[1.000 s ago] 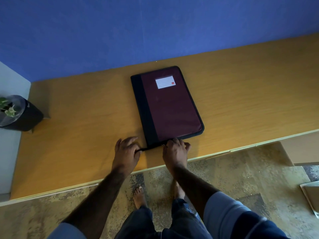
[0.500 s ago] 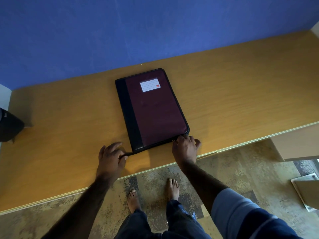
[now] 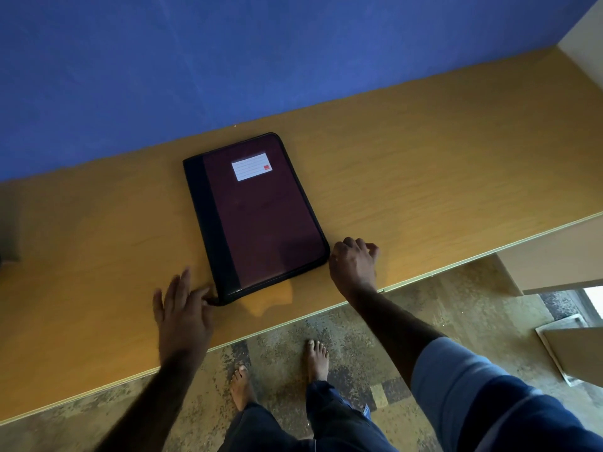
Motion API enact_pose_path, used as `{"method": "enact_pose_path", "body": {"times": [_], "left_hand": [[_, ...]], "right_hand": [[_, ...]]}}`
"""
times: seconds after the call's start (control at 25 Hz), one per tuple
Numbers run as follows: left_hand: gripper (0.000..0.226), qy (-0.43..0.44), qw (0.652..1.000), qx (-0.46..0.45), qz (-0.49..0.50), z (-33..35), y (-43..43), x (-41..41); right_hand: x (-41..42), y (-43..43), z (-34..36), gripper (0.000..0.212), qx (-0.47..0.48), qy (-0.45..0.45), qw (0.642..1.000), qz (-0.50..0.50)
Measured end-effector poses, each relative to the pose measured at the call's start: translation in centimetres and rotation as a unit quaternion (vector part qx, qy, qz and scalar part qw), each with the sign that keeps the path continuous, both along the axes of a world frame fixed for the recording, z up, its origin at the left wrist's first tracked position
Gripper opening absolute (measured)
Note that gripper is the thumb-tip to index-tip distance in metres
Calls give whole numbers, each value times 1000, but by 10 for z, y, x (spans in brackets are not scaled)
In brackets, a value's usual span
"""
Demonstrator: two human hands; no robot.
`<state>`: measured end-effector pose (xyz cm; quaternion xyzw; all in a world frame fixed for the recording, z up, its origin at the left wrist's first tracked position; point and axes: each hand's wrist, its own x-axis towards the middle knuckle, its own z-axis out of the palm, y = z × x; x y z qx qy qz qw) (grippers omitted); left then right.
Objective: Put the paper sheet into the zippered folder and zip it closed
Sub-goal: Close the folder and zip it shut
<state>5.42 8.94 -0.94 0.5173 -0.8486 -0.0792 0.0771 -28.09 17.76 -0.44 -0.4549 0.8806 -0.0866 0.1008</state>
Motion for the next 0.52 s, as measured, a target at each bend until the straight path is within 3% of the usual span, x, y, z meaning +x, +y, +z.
{"method": "enact_pose_path", "body": {"times": [0.08, 0.2, 0.32, 0.52], "left_hand": [[57, 6, 1000, 0, -5, 12, 7, -55], [92, -47, 994, 26, -93, 14, 14, -152], [101, -106, 985, -1, -134, -1, 13, -204], [102, -155, 978, -8, -141, -19, 4, -214]], "right_hand": [[-4, 0, -2, 11, -3, 3, 1000, 15], [-6, 3, -4, 10, -5, -3, 999, 32], [-11, 2, -4, 7, -9, 1, 998, 56], [-17, 3, -3, 7, -19, 9, 997, 80]]}}
